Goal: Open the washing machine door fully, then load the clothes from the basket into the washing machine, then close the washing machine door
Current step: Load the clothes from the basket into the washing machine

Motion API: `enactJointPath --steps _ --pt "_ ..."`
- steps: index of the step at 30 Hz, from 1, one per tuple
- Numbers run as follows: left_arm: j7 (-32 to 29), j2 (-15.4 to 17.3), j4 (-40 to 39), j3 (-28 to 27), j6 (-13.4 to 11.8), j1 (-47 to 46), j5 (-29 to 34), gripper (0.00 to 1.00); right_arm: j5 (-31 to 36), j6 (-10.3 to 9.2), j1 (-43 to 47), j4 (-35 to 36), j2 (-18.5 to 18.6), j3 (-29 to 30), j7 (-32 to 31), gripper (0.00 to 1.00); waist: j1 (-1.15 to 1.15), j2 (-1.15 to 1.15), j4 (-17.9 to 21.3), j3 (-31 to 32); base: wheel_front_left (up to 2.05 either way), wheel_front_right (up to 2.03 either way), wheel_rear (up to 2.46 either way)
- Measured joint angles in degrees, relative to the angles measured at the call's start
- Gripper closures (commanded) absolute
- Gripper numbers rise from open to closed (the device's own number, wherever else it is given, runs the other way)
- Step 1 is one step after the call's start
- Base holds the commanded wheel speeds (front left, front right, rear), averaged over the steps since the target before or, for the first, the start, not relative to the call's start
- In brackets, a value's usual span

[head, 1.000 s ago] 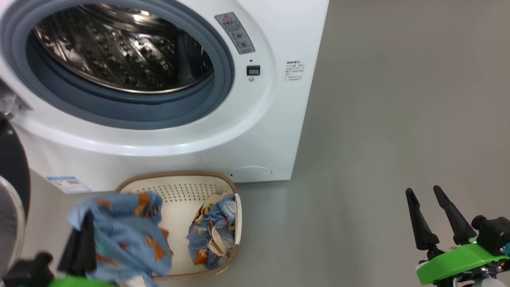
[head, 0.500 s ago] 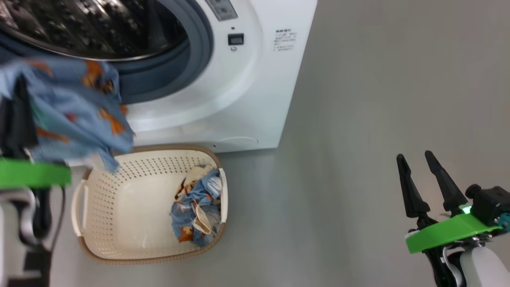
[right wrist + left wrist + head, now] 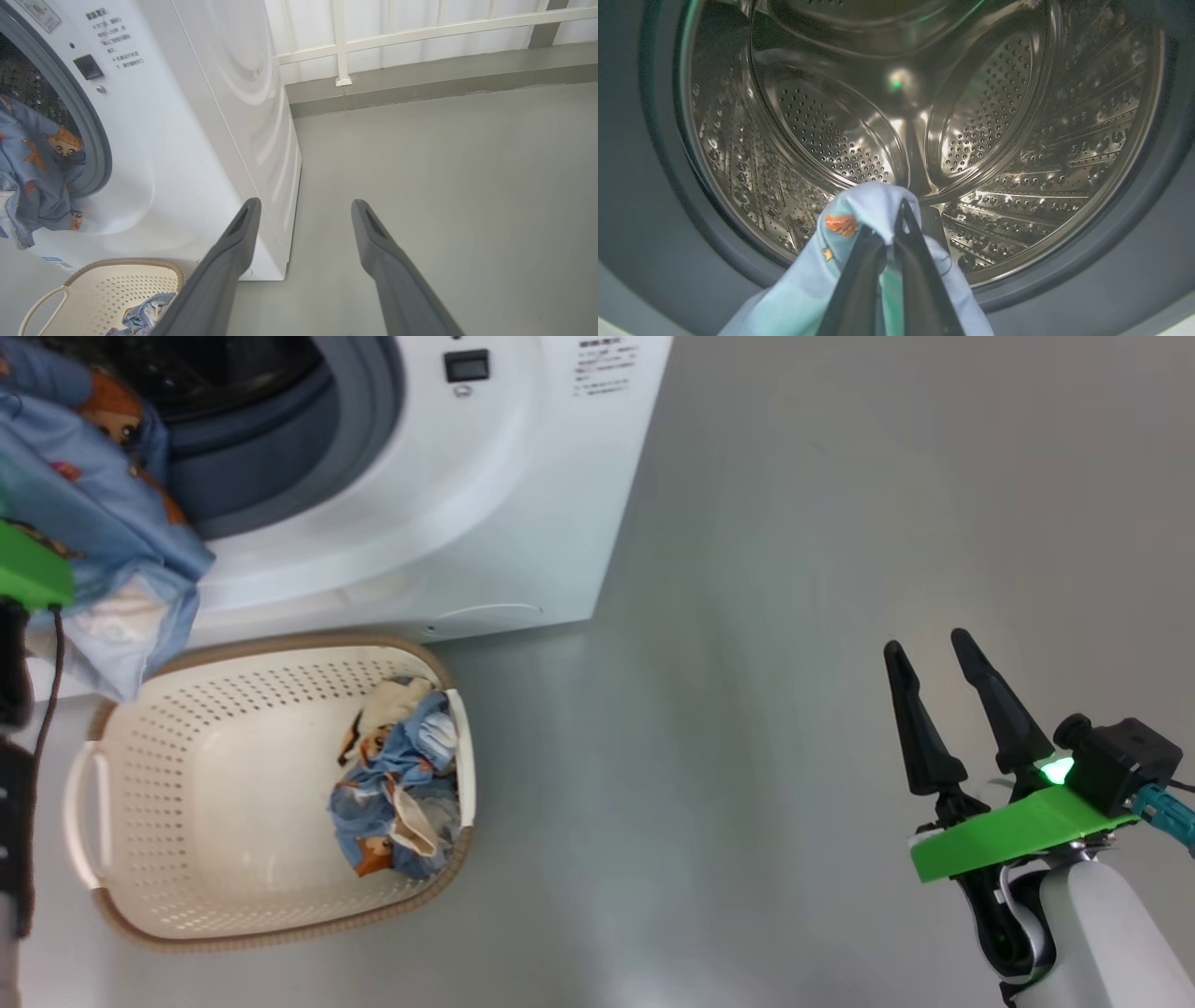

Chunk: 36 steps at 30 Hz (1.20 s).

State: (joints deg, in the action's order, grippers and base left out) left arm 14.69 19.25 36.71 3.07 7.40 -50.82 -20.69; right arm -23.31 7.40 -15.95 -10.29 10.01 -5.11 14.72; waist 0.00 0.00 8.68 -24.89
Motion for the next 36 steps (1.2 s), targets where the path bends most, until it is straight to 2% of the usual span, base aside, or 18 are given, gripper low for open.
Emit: enactJointPath --steps 7,12,16,18,23,27,28,30,31,32,33,34,35,36 --pt "-0.7 2.1 12.7 5.5 0.0 -8.1 -5.6 1.00 -0.5 0.00 -1.7 0.1 -0.7 -1.7 0.0 0.00 0.00 0.00 2.8 -2.7 0.00 0.00 0.00" --pt "-1.7 5.0 17.9 10.0 0.0 -13.0 -6.9 1.00 -0.6 0.00 -2.9 0.4 -1.2 -2.5 0.0 0.00 0.00 0.00 4.8 -4.5 0.00 0.00 0.00" --pt "-1.3 5.9 19.8 11.9 0.0 -17.1 -7.8 1.00 -0.6 0.01 -3.0 0.5 -1.7 -3.0 0.0 0.00 0.01 0.00 6.4 -5.7 0.00 0.00 0.00" --pt "-0.5 6.2 19.6 12.3 0.0 -19.6 -7.8 1.00 -0.6 0.01 -3.0 0.5 -1.7 -3.1 0.0 0.00 0.00 0.00 6.9 -6.1 0.00 0.00 0.00" --pt "-0.2 8.1 7.2 7.1 -0.7 -24.0 -2.9 1.00 -0.6 0.01 -3.2 0.6 -2.4 -3.3 0.0 0.00 0.00 0.00 7.7 -7.4 0.00 0.00 0.00" --pt "-0.3 6.8 2.4 2.2 -1.2 -20.8 -0.3 1.00 -0.6 0.00 -3.7 0.6 -2.5 -3.4 0.0 0.00 0.01 0.00 7.9 -7.7 0.00 0.00 0.00" --pt "-0.3 6.6 0.8 0.8 -1.1 -19.3 2.0 1.00 -0.6 0.01 -4.0 0.7 -2.5 -3.4 0.0 0.00 0.01 0.00 7.8 -7.6 0.00 0.00 0.00" --pt "-0.3 5.3 0.9 -0.4 -1.0 -18.1 2.2 0.99 -0.6 0.00 -4.0 0.6 -2.5 -3.5 0.0 0.00 0.01 0.00 7.6 -7.3 0.00 0.00 0.00" --pt "-0.2 4.7 1.1 -0.7 -1.0 -17.2 2.7 0.82 -0.6 0.00 -4.0 0.6 -2.4 -3.6 0.0 0.00 0.01 0.00 7.4 -7.3 0.00 0.00 0.00" --pt "0.0 4.1 2.0 -1.4 -0.7 -16.3 2.7 0.73 -0.6 0.00 -4.0 0.6 -2.4 -3.6 0.0 0.00 0.01 0.00 7.3 -7.1 0.00 0.00 0.00" --pt "0.0 3.7 2.8 -1.7 -0.5 -15.6 2.8 0.73 -0.6 0.01 -4.0 0.6 -2.4 -3.8 0.0 0.00 0.01 0.00 7.2 -7.0 0.00 0.00 0.00" --pt "0.0 3.4 3.3 -1.9 -0.5 -14.8 2.9 0.66 -0.6 0.01 -4.0 0.6 -2.4 -3.9 0.0 0.00 0.01 0.00 7.1 -6.8 0.00 0.00 0.00" --pt "0.0 3.0 4.1 -2.3 -0.5 -14.5 2.9 0.52 -0.6 0.01 -4.0 0.6 -2.4 -3.9 0.0 0.00 0.01 0.00 7.0 -6.6 0.00 0.00 0.00" --pt "0.0 2.8 4.8 -2.3 -0.5 -14.5 3.0 0.01 -0.6 0.01 -4.0 0.6 -2.4 -3.9 0.0 0.00 0.01 0.00 6.9 -6.5 0.00 0.00 0.00"
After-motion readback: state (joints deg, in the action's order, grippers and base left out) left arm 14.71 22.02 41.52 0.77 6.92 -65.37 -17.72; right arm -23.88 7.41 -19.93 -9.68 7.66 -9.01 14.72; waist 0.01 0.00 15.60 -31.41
